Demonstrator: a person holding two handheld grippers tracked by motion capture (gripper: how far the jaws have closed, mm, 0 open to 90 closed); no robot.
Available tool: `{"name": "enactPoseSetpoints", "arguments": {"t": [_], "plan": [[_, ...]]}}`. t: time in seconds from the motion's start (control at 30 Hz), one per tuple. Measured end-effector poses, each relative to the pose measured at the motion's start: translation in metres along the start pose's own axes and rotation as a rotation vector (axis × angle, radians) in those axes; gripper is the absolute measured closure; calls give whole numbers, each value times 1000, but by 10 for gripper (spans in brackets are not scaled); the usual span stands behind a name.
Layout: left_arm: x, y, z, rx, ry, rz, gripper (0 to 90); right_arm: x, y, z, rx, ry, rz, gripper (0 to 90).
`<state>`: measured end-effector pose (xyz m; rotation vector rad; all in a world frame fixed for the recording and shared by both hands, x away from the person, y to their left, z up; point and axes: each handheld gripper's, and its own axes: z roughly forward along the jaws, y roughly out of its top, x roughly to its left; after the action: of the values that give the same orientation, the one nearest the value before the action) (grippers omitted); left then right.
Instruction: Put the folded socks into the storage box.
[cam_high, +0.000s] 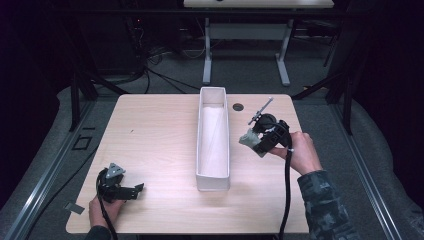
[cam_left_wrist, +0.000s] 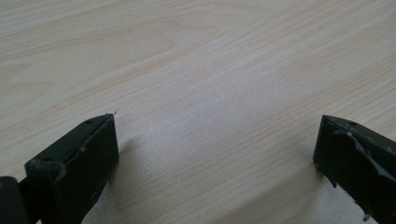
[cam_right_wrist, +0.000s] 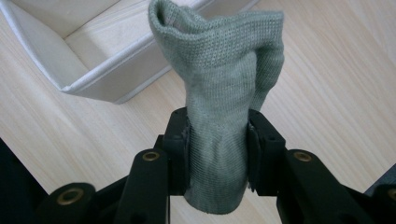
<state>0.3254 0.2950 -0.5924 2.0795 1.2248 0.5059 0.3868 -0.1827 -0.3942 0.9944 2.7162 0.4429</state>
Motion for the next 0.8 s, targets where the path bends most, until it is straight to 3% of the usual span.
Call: {"name": "enactPoseSetpoints", "arguments": {"t": [0.13, 0.63, 0.8], "plan": [[0, 0, 0, 0, 0, 0, 0, 2, 6, -3, 2, -13, -23, 648], [0, 0, 0, 0, -1, 0, 0, 8, 24, -9, -22, 8, -66, 649], [0, 0, 0, 0, 0, 0, 0, 13, 32, -10, -32, 16, -101, 648]]}}
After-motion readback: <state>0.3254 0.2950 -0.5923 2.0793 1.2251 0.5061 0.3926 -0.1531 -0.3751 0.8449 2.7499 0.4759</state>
